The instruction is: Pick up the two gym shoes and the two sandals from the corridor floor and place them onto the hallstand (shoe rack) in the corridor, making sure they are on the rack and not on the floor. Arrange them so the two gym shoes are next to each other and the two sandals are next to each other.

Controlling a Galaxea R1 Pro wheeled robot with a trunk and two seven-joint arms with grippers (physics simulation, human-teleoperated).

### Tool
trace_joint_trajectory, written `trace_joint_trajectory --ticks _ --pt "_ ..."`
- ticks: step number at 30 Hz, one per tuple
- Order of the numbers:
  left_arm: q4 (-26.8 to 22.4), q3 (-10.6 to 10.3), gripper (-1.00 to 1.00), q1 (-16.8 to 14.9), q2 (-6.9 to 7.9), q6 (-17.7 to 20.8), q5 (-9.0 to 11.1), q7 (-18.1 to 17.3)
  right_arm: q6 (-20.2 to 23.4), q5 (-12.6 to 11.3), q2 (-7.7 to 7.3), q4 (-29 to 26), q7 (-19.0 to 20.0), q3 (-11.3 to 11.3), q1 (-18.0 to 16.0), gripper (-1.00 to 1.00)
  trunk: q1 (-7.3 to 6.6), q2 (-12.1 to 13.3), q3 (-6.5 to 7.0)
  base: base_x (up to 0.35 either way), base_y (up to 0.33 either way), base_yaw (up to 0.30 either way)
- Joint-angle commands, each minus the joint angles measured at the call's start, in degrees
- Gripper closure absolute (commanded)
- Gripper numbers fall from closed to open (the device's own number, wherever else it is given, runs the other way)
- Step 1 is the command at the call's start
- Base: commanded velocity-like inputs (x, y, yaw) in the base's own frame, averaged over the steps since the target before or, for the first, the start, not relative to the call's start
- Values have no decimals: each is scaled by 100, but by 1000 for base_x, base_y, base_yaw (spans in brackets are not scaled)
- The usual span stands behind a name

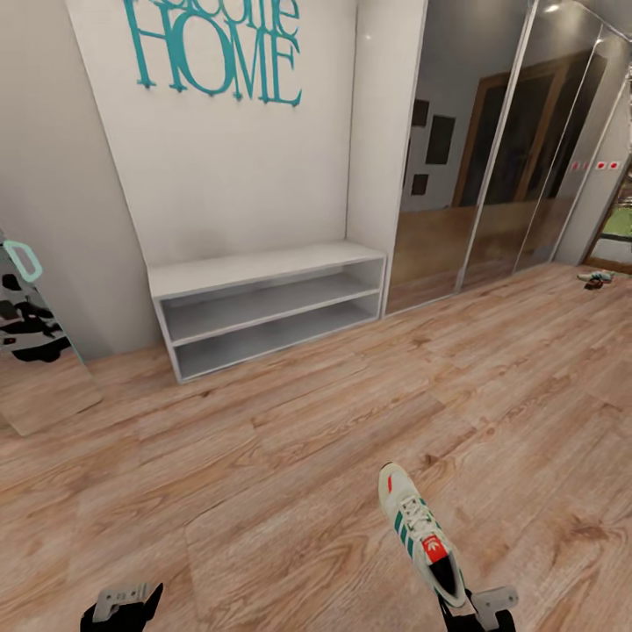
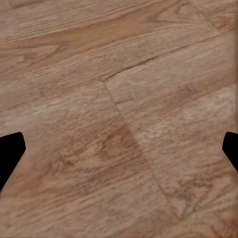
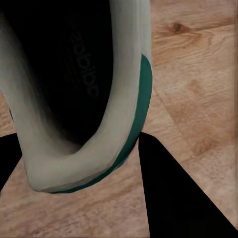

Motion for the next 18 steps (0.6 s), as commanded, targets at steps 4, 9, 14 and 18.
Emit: trace_joint_trajectory --ticks 4,9,14,18 --pt "62 43 -100 -4 -2 -25 3 -54 -21 -10 2 75 72 -55 -2 100 -11 4 99 0 0 0" --pt "79 43 -100 -3 -6 -30 2 -54 -17 -15 5 105 77 -65 -3 100 -24 11 213 0 0 0" --pt "85 43 -100 -4 -7 -31 2 -54 -14 -18 9 110 74 -108 -4 100 -37 17 324 0 0 0" --pt "89 43 -100 -4 -7 -31 2 -54 -14 -19 10 110 73 -149 -4 100 -47 23 413 0 0 0"
